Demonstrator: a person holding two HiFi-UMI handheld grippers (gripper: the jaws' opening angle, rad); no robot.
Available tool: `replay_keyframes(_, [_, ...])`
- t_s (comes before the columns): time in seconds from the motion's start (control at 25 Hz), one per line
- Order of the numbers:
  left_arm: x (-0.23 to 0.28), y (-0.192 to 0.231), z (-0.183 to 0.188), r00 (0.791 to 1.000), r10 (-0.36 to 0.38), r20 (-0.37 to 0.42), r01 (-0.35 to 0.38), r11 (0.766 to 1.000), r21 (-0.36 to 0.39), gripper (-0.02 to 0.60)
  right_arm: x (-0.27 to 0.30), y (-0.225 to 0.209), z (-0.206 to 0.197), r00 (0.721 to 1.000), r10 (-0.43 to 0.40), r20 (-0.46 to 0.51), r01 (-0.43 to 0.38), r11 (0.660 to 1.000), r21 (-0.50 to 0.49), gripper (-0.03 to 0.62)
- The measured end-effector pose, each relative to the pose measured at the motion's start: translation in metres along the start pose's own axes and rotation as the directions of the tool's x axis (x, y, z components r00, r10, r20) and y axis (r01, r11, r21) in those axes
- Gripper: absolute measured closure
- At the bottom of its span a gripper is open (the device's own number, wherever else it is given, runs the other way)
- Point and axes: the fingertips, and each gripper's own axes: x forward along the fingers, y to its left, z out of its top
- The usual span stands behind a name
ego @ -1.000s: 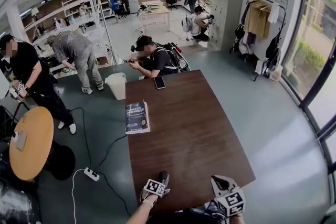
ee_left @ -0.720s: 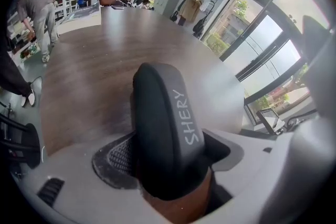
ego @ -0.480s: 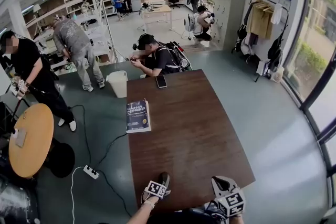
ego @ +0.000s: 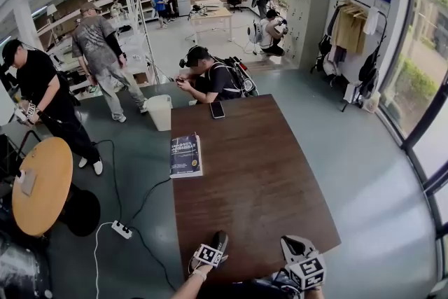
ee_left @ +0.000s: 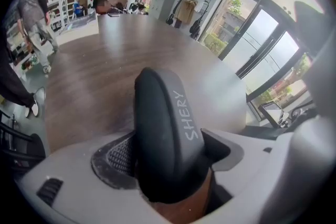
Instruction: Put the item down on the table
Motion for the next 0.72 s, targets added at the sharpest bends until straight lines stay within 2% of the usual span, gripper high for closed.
replay_keyframes(0.16, [-0.011, 0.001, 0.011, 0.997, 0.004, 0.08, -0.004, 1.0, 0.002, 0.216, 0.0, 0.0, 0.001, 1.0, 0.003, -0.004, -0.003, 1.0, -0.001, 0.606])
replay_keyframes(0.24, [-0.014, 0.0, 0.03, 0.985, -0.016, 0.17, 0.011, 1.0, 0.029, 0.216, 0.0, 0.001, 0.001, 1.0, 0.0, -0.005, 0.0, 1.0, 0.0, 0.606])
replay_keyframes(0.28, [-0.015, -0.001, 0.035, 0.982, -0.022, 0.19, 0.015, 0.999, 0.039, 0.216, 0.001, 0.002, 0.001, 1.0, -0.001, -0.006, 0.001, 1.0, 0.002, 0.606])
replay_keyframes(0.44, [-0.02, -0.001, 0.045, 0.978, -0.019, 0.209, 0.006, 0.998, 0.066, 0.216, 0.002, 0.0, -0.001, 1.0, 0.006, -0.003, -0.006, 1.0, 0.003, 0.606])
replay_keyframes(0.6, [-0.026, -0.003, 0.048, 0.977, -0.023, 0.212, 0.011, 0.998, 0.057, 0.216, 0.001, -0.004, -0.001, 1.0, 0.001, -0.008, 0.0, 1.0, 0.008, 0.606])
replay_keyframes(0.72, [-0.041, -0.006, 0.056, 0.968, -0.022, 0.251, 0.01, 0.999, 0.052, 0.216, 0.002, -0.004, 0.0, 1.0, -0.001, -0.012, 0.001, 1.0, 0.009, 0.606])
